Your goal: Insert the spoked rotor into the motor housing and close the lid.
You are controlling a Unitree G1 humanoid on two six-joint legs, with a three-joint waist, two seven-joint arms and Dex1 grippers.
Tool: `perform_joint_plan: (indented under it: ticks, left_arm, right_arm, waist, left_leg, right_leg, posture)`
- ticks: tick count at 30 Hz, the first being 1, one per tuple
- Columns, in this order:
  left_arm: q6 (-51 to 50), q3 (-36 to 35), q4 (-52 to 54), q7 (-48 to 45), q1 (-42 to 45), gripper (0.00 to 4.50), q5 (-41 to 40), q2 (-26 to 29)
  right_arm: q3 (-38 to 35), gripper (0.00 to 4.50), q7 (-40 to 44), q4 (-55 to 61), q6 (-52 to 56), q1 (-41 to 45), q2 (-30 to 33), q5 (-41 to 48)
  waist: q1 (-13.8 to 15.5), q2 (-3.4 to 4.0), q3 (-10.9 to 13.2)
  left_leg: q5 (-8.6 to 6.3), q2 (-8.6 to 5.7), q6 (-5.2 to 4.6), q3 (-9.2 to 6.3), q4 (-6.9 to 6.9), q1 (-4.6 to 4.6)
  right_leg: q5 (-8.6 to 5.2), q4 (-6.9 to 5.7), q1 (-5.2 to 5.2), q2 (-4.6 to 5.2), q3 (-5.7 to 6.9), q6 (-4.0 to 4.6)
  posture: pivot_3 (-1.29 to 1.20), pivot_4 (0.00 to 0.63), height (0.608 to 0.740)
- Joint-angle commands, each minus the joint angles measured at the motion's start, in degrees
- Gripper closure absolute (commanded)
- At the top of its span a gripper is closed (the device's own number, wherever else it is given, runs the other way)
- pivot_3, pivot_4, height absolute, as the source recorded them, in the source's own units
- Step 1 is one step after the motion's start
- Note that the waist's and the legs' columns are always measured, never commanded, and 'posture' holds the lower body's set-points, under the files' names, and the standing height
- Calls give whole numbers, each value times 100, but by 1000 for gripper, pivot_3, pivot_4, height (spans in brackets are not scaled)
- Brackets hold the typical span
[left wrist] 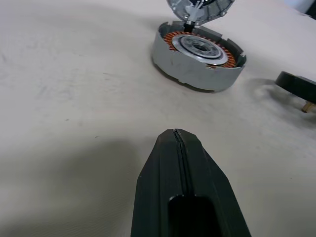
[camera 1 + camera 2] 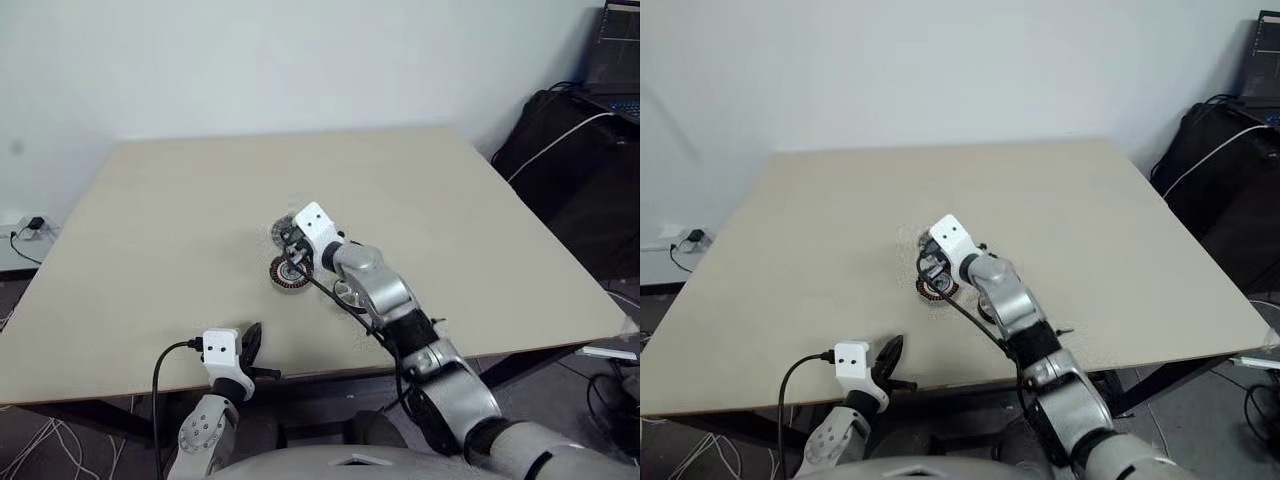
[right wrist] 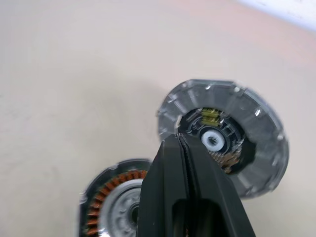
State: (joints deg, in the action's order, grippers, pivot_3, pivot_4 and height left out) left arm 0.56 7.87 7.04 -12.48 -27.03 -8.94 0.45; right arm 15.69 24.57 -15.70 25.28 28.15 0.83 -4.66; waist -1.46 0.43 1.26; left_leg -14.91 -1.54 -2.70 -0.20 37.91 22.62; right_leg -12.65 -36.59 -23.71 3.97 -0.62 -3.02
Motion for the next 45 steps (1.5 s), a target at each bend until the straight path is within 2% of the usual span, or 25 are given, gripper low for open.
perform_joint_plan:
  ticks: [1,8,11,16,19,31,45]
  left_arm:
    - [57,-3,247,-4,41,4500,36,61]
    - [-103,45,290,-122,69,4500,-10,196]
    - [-207,60,289,-197,143,4500,-30,280]
    - [-351,62,320,-286,237,4500,-46,389]
    - [-420,51,333,-328,251,4500,-75,439]
    - [-448,60,419,-281,151,4500,-72,414]
    - [-356,-48,525,-224,103,4500,-24,440]
  right_arm:
    - [-433,4092,-142,1165,-94,-673,202,275]
    - [-1307,1962,-427,3304,650,-2256,275,1078]
    - [-1774,1962,-577,3858,1554,-2732,-32,1826]
    - [-2884,1962,-1153,4183,3162,-3056,-801,3123]
    - [-3308,1962,-1488,4257,3624,-3080,-1005,3709]
    - [-3687,1962,-2540,3806,4112,-2883,-997,4655]
    - [-3824,1962,-3122,3155,4054,-2700,-951,5239]
  waist:
    - [30,-2,5]
    - [49,-11,20]
    - [49,-17,26]
    - [48,-12,33]
    - [71,-7,36]
    - [68,5,41]
    - [64,8,39]
  left_leg:
    - [-1,-1,-3,0,1,1]
    - [-7,9,3,2,0,2]
    - [-7,11,4,0,-1,1]
    - [-7,11,4,1,3,1]
    - [-8,7,3,2,2,5]
    - [-10,8,-2,3,-19,10]
    - [-11,8,-8,5,-20,13]
  right_leg:
    - [0,3,1,1,0,0]
    - [-14,7,-2,18,-2,-24]
    - [-16,8,-1,18,1,-23]
    - [-14,4,2,33,0,-24]
    - [-13,11,2,44,4,-26]
    - [-11,48,4,40,8,-29]
    - [-8,57,6,38,8,-33]
  posture:
    - [0,0,740]
    - [0,0,740]
    - [0,0,740]
    - [0,0,740]
    - [0,0,740]
    - [0,0,740]
    - [0,0,740]
